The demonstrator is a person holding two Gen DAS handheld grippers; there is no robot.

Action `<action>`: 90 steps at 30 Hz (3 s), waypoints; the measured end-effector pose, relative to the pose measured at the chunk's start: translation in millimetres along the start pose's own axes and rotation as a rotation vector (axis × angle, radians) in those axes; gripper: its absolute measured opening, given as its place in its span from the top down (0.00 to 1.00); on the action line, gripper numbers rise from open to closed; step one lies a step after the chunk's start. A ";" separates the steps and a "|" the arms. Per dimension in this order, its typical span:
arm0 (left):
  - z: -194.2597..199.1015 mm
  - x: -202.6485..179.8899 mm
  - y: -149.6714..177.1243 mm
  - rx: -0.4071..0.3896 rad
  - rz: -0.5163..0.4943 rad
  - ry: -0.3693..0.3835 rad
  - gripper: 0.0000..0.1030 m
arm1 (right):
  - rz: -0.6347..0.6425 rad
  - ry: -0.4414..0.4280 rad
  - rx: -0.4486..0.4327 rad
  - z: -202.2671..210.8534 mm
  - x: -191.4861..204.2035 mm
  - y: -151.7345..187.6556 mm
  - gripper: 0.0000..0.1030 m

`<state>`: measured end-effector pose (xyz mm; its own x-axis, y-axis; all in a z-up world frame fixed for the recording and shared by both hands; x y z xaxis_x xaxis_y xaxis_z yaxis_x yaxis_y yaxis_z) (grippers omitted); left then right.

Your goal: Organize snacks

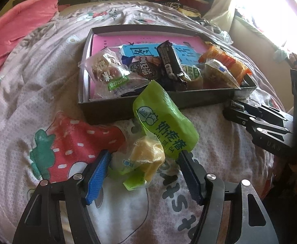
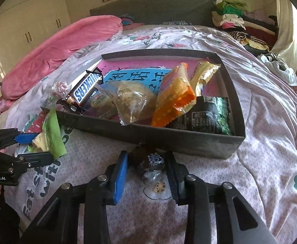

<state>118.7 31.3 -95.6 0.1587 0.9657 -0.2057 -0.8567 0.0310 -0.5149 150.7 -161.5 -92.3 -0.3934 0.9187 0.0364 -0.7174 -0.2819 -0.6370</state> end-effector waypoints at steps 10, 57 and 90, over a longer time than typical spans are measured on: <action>-0.6 -2.0 -0.4 0.003 0.003 0.025 0.63 | 0.000 -0.062 -0.022 11.4 8.6 0.7 0.65; -8.8 -44.1 -98.2 -0.115 0.059 -0.003 0.61 | -0.197 -0.019 -0.167 24.5 -63.0 -43.2 0.64; 50.5 -54.7 -75.5 -0.210 0.049 -0.043 0.23 | -0.134 0.118 -0.319 109.1 -31.7 -49.5 0.16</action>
<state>150.0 -10.8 -3.5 0.0947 0.9749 -0.2015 -0.7413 -0.0660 -0.6679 136.1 -206.9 22.1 -0.2252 0.9726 0.0584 -0.5353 -0.0734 -0.8415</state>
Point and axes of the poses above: each gripper's, at about its wrist camera, not at the fingertips, and z roughly against the way its jaws point, x to its left, y to its underside, the point moved 5 cm from there along -z, roughly the way its jaws point, and after that the axes turned 5 degrees about y, right-handed, at the moved point
